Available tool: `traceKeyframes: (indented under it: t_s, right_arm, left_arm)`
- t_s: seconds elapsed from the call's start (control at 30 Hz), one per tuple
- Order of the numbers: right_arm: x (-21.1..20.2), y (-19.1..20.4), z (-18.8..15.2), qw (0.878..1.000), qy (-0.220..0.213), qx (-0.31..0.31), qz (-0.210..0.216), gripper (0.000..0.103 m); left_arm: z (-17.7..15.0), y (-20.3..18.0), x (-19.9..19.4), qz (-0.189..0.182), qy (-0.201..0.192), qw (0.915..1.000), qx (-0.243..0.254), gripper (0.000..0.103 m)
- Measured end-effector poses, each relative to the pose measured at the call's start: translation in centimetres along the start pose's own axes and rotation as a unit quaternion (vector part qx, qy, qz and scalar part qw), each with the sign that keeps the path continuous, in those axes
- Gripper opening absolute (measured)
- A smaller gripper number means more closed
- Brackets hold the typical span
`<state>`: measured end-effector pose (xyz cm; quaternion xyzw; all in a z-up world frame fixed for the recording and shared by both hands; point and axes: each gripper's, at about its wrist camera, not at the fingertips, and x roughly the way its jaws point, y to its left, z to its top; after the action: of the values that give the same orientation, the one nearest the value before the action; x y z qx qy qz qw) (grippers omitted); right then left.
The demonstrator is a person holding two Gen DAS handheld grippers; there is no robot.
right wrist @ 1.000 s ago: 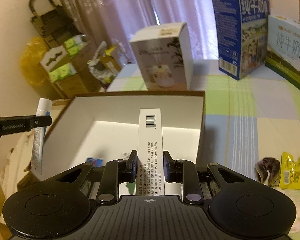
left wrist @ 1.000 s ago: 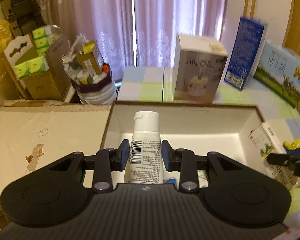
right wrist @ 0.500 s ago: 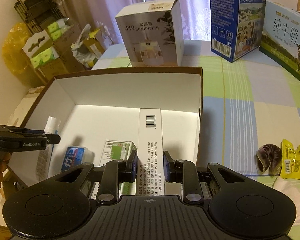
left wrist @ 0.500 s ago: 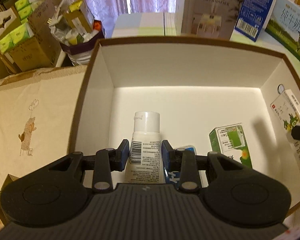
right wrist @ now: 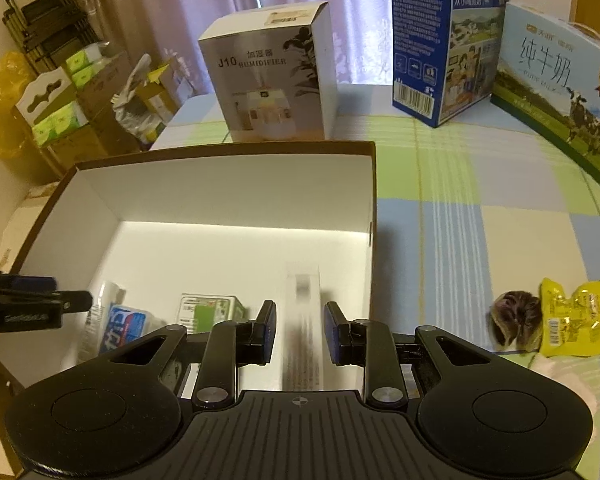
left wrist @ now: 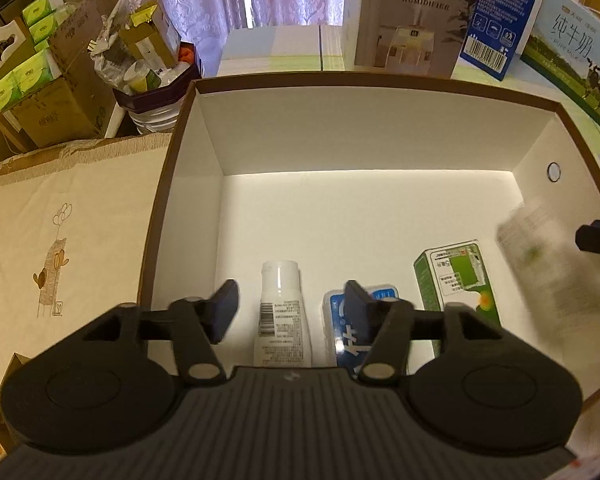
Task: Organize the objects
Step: 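Lower both items into the box and open both tools, then withdraw both tools from the box toward the items on the table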
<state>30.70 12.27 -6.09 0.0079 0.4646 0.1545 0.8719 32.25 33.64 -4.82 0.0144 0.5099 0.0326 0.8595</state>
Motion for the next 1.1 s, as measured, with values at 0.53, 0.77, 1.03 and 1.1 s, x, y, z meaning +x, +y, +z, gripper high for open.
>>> traceKeyframes:
  t_s: [0.53,0.77,1.03,1.1]
  right_arm:
    - [-5.3,0.1,-2.7,0.999,-0.004,-0.021,0.049,0.034]
    - [-7.8,-0.6,-4.1,0.998,-0.013,-0.022,0.063,0.035]
    - [-10.4,-1.8,-6.1,0.997,-0.021,-0.025,0.076,0.035]
    - [-11.0,-2.3,-6.6,0.997,-0.023,-0.024,0.076,0.035]
  left_arm:
    - [-2.5,-0.6,-6.4,-0.007,-0.044,0.9988,-0.02,0.088]
    - [-4.3,-2.1,-9.3,-0.009,-0.057,0.998,-0.026,0.091]
    - [-6.9,-4.8,-11.4,-0.017,-0.057,0.9977,-0.033,0.092]
    - [-7.5,-5.7,-11.8,-0.018,-0.054,0.9979,-0.031,0.092]
